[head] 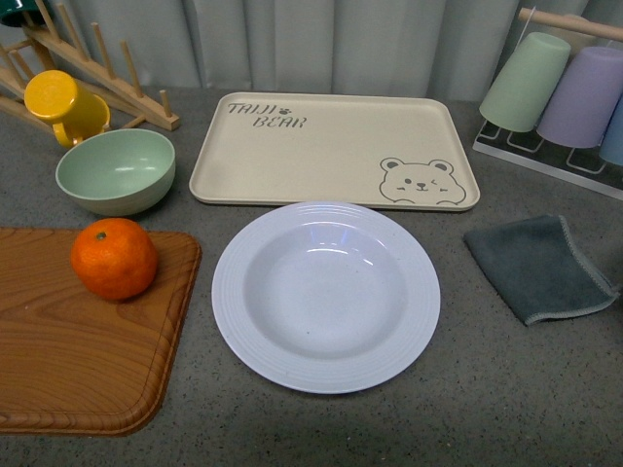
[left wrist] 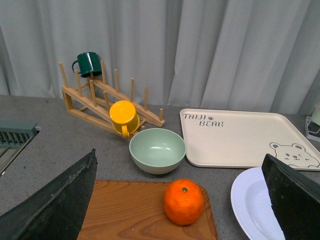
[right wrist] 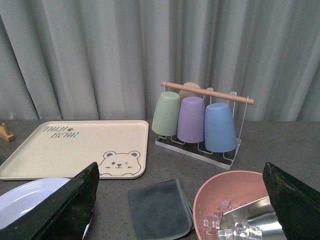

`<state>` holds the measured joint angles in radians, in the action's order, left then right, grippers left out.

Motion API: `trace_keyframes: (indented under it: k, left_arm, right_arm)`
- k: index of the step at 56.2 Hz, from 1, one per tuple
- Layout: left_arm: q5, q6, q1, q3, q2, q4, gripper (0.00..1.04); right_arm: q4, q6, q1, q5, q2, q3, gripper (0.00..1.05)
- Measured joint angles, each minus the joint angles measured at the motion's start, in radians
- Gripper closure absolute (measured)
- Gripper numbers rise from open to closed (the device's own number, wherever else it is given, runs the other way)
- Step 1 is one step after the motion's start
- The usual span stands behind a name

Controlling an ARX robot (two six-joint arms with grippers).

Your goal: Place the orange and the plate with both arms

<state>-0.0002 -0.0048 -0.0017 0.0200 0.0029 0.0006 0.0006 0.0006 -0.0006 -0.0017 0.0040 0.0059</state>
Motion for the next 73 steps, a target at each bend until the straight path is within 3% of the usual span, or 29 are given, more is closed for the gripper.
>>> trace_keyframes:
  k: [13, 17, 20, 34, 44, 62, 73]
  left_arm:
    - [-0.006, -0.003, -0.002, 0.001, 0.003, -0.004, 0.06]
    - [-0.152, -0.092, -0.034, 0.045, 0.085, -0.132, 0.06]
    - [-0.188, -0.137, -0.035, 0.052, 0.179, -0.129, 0.06]
    - [-0.050, -0.230, -0.036, 0.159, 0.732, 0.244, 0.06]
    - [-0.015, -0.225, -0.070, 0.300, 1.183, 0.452, 0.06]
    - [0.031, -0.185, -0.111, 0.509, 1.585, 0.512, 0.06]
    - [0.008, -0.144, -0.093, 0.608, 1.734, 0.425, 0.06]
  right_arm:
    - [0.000, 0.000, 0.000, 0.000, 0.000, 0.000, 0.09]
    - [0.000, 0.000, 0.000, 0.000, 0.000, 0.000, 0.09]
    - [0.000, 0.000, 0.000, 0.000, 0.000, 0.000, 0.09]
    - [0.000, 0.000, 0.000, 0.000, 0.000, 0.000, 0.09]
    - [0.000, 0.000, 0.000, 0.000, 0.000, 0.000, 0.09]
    - [0.000, 0.000, 0.000, 0.000, 0.000, 0.000, 0.09]
    - [0.000, 0.000, 0.000, 0.000, 0.000, 0.000, 0.09]
